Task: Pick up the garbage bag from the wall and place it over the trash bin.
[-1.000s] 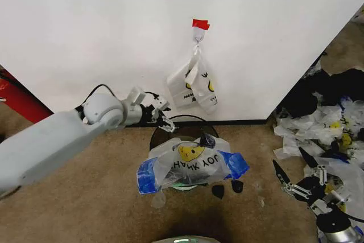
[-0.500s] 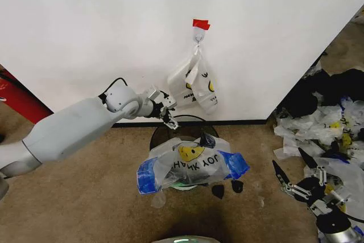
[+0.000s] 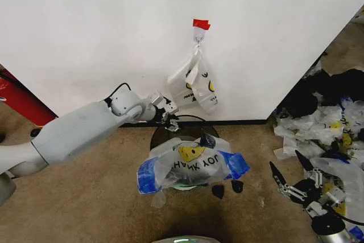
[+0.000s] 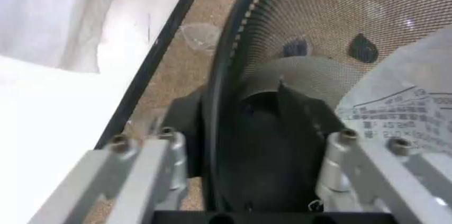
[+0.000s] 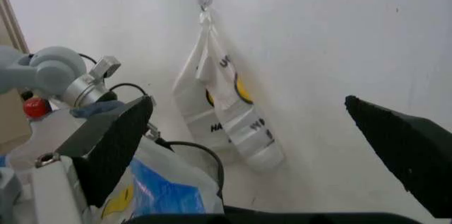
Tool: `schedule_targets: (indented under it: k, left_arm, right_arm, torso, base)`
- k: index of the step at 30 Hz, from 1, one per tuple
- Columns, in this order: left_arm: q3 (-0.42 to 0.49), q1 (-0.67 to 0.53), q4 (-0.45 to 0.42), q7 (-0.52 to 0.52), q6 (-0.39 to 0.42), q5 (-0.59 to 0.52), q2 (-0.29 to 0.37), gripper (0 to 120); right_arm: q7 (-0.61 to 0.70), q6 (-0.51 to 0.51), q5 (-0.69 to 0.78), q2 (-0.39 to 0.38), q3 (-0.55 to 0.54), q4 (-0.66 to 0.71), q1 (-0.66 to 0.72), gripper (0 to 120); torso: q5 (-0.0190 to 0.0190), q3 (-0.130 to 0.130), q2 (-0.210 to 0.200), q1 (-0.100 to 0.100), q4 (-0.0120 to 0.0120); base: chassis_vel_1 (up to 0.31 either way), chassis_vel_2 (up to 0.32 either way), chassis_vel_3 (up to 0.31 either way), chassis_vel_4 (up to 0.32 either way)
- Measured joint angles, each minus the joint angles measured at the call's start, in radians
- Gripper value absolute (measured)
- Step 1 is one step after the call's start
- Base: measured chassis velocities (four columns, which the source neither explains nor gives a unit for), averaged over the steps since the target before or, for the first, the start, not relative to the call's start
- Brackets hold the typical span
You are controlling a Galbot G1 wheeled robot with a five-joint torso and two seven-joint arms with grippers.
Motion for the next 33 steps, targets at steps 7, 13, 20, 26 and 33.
schedule_targets:
  k: [7, 13, 20, 26, 33]
  left_arm:
    - [0.023, -0.019, 0.016, -0.018, 0.013, -0.042, -0.011, 10]
    - [0.018, -0.015, -0.007, -0.038, 0.013, -0.047, 0.004, 1]
    - [-0.053, 0.027, -0.073, -0.151, 0.048, -0.101, 0.030, 1]
    - [-0.216, 0.140, -0.228, -0.422, 0.120, -0.280, 0.086, 1]
    - [-0.403, 0.328, -0.393, -0.606, 0.140, -0.441, 0.158, 1]
  right_arm:
    - [-0.005, 0.008, -0.004, -0.003, -0.001, -0.005, -0.002, 100]
    - [-0.005, 0.008, -0.005, -0.009, -0.001, -0.006, 0.003, 100]
    - [-0.002, 0.005, -0.015, -0.004, -0.010, 0.002, 0.007, 100]
    - [0.007, 0.000, -0.017, -0.020, -0.014, 0.001, 0.018, 100]
    - [0.011, -0.003, -0.023, -0.027, -0.022, 0.001, 0.023, 100]
  torso:
    - [0.0001, 0.000, 0.000, 0.000, -0.0001]
    - [0.0000, 0.000, 0.000, 0.000, 0.0000]
    - [0.0001, 0.000, 0.000, 0.000, -0.0001]
    - [0.0000, 0.000, 0.000, 0.000, 0.0001]
    - [-0.0002, 0.000, 0.000, 0.000, -0.0001]
  base:
    - [0.000, 0.000, 0.000, 0.000]
    - [0.000, 0.000, 0.000, 0.000]
    - [0.000, 0.000, 0.000, 0.000]
    - [0.000, 0.000, 0.000, 0.000]
    - [0.000, 0.000, 0.000, 0.000]
